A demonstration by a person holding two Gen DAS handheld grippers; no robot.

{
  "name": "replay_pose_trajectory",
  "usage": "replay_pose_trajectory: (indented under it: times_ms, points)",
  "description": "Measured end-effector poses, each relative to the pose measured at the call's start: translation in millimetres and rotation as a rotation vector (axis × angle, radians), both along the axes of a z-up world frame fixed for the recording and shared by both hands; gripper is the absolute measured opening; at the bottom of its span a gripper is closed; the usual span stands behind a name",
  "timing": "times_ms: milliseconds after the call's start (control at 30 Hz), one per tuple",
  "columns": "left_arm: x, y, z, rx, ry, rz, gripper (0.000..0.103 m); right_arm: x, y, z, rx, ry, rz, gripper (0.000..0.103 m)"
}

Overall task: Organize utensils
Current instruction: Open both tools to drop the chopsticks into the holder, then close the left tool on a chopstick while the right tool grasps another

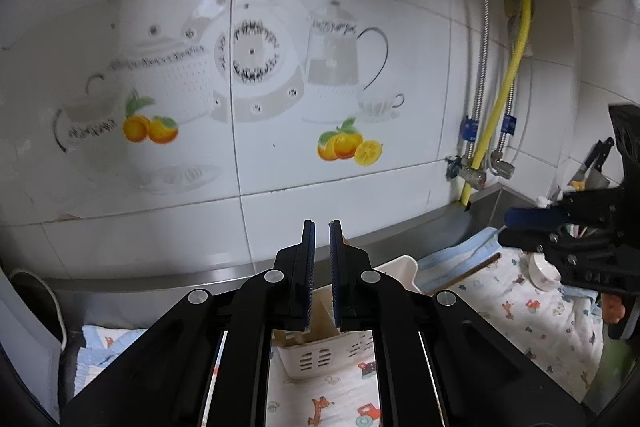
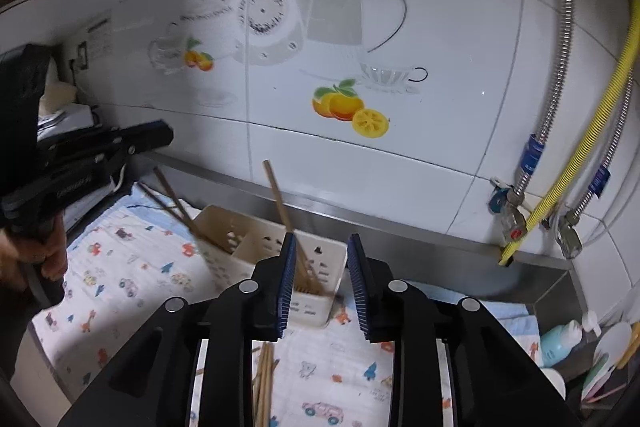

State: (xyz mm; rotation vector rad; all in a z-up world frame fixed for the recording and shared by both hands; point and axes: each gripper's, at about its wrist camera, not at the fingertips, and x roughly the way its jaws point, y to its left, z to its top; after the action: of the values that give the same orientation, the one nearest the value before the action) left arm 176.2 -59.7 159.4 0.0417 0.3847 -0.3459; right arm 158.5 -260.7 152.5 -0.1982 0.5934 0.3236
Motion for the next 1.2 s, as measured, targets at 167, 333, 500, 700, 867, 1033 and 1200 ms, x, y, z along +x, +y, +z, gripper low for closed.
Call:
replay_pose_trajectory:
  times_ms: [167,333,500,700,867,1033,1200]
  points:
    - [-33.3,7.1,-2.0,0.001,0.009,-0.012,0.008,-44.1,-4.5,-20.5,0.026,0.000,0.017,0.028]
    - [-66.4,12.8,-23.8,-0.002,0.053,-0.034,0.009,-80.6,-11.5,-57.5,0.048,0.040,0.007,0.028]
    - [-94.0,12.8,-59.5,0.011,0.115,-0.058,0.009,-112.3,-19.9,-106.0,0.062,0.112,-0.012,0.028]
    - [-115.8,14.1,-110.4,0.018,0.223,-0.074,0.010,-140.8,-24.9,-158.6,0.053,0.194,-0.039,0.027]
    - [-129.8,17.4,-152.4,0.037,0.308,-0.065,0.017,-152.6,-30.1,-192.4,0.047,0.259,-0.060,0.024]
    - [-138.7,22.0,-186.8,0.027,0.395,-0.062,0.017,-154.8,-30.9,-213.8,0.019,0.299,-0.068,0.019]
    - [-147.3,20.7,-213.2,0.033,0.458,-0.071,0.017,-152.6,-30.4,-225.3,0.011,0.324,-0.065,0.015]
